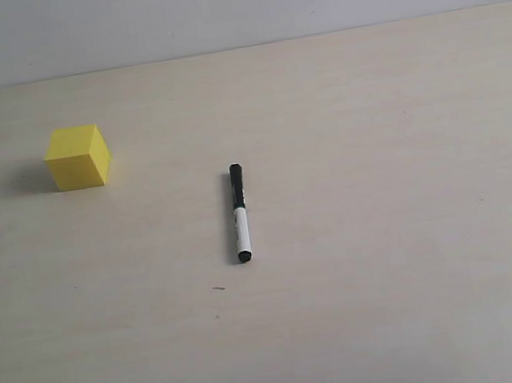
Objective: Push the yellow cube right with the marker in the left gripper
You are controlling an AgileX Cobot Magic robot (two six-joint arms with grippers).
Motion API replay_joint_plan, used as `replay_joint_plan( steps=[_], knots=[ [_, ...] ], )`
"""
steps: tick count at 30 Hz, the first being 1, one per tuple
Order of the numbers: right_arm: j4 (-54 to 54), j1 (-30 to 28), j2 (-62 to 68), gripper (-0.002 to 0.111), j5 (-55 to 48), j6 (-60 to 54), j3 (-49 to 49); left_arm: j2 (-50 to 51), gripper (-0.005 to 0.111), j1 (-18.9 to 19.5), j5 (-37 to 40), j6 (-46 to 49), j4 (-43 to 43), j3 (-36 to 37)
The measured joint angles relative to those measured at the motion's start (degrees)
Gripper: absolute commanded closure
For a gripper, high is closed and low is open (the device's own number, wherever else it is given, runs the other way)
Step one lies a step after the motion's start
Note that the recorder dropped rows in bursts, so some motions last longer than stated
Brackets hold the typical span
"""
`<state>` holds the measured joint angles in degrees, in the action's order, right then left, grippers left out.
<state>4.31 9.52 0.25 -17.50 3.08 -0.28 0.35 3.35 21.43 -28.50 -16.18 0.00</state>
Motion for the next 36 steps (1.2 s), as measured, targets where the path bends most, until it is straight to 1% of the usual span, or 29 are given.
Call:
replay_joint_plan(
  steps=[16, 18, 20, 23, 26, 28, 33, 36],
  knots=[
    [0.00, 0.00, 0.00, 0.108, 0.00, 0.00, 0.00, 0.00, 0.107, 0.00, 0.00, 0.00, 0.00, 0.00],
    [0.00, 0.00, 0.00, 0.108, 0.00, 0.00, 0.00, 0.00, 0.107, 0.00, -1.22, 0.00, 0.00, 0.00],
    [0.00, 0.00, 0.00, 0.108, 0.00, 0.00, 0.00, 0.00, 0.107, 0.00, -5.10, -0.25, 0.80, 0.09],
    [0.00, 0.00, 0.00, 0.108, 0.00, 0.00, 0.00, 0.00, 0.107, 0.00, -14.24, -1.73, 2.68, 0.13],
    [0.00, 0.00, 0.00, 0.108, 0.00, 0.00, 0.00, 0.00, 0.107, 0.00, -22.45, -6.51, 3.25, 0.13],
    [0.00, 0.00, 0.00, 0.108, 0.00, 0.00, 0.00, 0.00, 0.107, 0.00, -27.15, -10.87, 3.38, 0.13],
    [0.00, 0.00, 0.00, 0.108, 0.00, 0.00, 0.00, 0.00, 0.107, 0.00, -33.45, -23.77, 3.30, 0.13],
    [0.00, 0.00, 0.00, 0.108, 0.00, 0.00, 0.00, 0.00, 0.107, 0.00, -36.93, -32.61, -1.75, 0.13]
  ],
)
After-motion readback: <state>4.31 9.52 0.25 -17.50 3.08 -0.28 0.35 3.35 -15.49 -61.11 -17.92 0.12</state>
